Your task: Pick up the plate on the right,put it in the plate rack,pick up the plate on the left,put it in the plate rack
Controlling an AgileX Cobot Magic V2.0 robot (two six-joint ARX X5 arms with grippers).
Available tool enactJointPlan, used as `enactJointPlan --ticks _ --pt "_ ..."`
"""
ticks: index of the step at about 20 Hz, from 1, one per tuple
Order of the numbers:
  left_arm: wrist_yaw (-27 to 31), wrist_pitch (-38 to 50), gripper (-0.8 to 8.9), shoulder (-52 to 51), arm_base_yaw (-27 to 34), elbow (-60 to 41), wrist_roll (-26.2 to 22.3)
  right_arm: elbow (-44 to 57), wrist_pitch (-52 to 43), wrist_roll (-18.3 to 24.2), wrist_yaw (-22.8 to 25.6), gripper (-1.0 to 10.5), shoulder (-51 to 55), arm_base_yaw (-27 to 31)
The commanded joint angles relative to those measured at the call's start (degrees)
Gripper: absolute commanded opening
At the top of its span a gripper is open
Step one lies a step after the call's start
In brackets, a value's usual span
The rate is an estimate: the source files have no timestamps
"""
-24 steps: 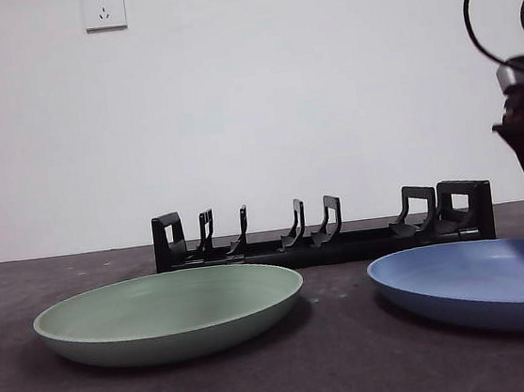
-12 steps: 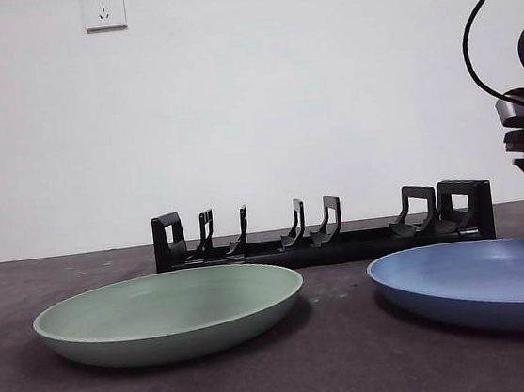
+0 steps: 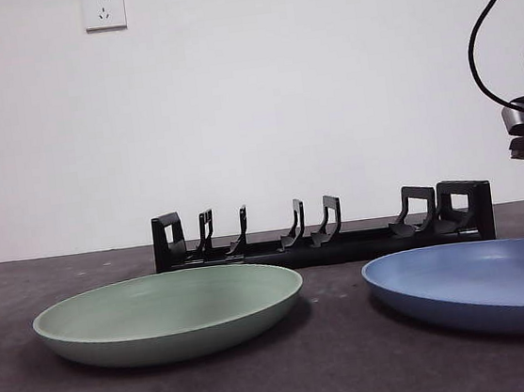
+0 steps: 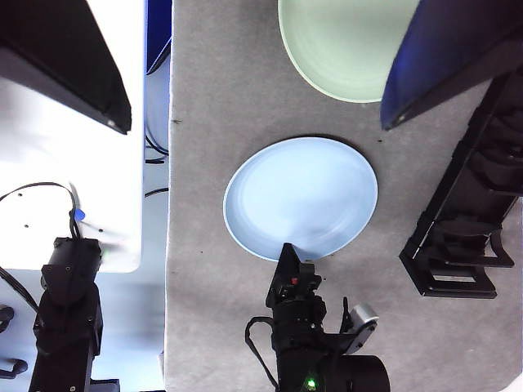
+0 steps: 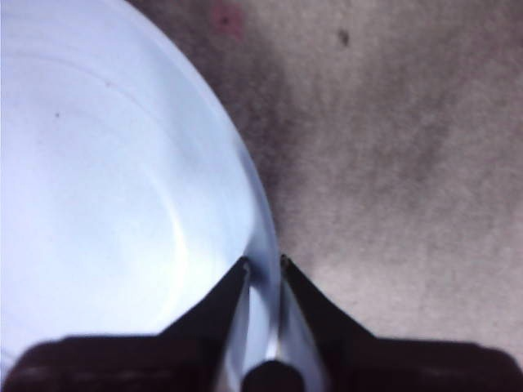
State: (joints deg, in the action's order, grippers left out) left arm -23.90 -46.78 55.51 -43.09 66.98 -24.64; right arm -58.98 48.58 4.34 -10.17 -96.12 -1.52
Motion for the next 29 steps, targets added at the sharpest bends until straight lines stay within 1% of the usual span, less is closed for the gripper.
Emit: enactJointPlan --ticks 1,3,6,9,11,13,16,17,20,21,22,25,28,29 --pt "0.0 0.04 7.27 0.07 -0.24 0.11 -1.18 0.07 0.76 0.42 1.22 -0.1 0.04 -0.33" --pt "0.68 0.07 7.27 0.35 -0.96 0.09 -1.77 -0.96 1.7 0.39 1.2 -0.1 2.16 -0.33" --pt "5.05 -0.2 7.27 1.09 -3.06 0.11 -4.22 -4.26 4.35 0.39 -0.04 -0.1 7.26 -0.33" --pt "9.25 -0.28 7.27 2.21 -5.75 0.11 -6.8 -10.05 9.46 0.42 -2.62 -0.1 12.57 -0.33" --pt "12.52 -0.24 7.27 3.19 -7.76 0.11 -9.2 -14.75 13.31 0.42 -5.25 -0.1 15.19 -0.35" --pt "16.87 -0.09 7.23 4.57 -9.92 0.11 -12.17 -19.28 16.48 0.42 -7.61 -0.1 16.68 -0.39" --pt "24.11 1.84 7.22 7.04 -13.75 0.11 -16.55 -24.83 20.96 0.39 -12.55 -0.1 17.4 -0.68" --pt "26.25 2.99 7.22 7.89 -14.88 0.11 -18.18 -25.88 21.7 0.39 -13.31 -0.1 17.4 -1.22" --pt "34.71 7.98 7.22 10.47 -17.2 0.11 -23.3 -26.58 22.34 0.15 -13.46 -0.1 17.4 -4.22" --pt "35.78 9.27 7.22 11.13 -17.4 0.09 -25.03 -26.58 22.36 0.0 -13.66 -0.1 17.38 -5.57" --pt "35.98 9.86 7.22 11.82 -17.68 0.11 -25.53 -26.58 22.08 -0.72 -13.97 -0.1 17.38 -6.86" --pt "36.35 10.03 7.21 13.92 -17.77 0.11 -26.67 -26.6 21.55 -1.4 -16.24 -0.1 17.38 -10.23" --pt "37.46 10.12 7.13 15.04 -17.77 0.11 -26.69 -26.6 21.44 -1.84 -16.02 -0.1 17.38 -13.07" --pt "37.46 10.12 6.45 15.15 -17.77 0.11 -26.69 -26.6 21.42 -2.23 -16.04 -0.1 17.38 -13.42"
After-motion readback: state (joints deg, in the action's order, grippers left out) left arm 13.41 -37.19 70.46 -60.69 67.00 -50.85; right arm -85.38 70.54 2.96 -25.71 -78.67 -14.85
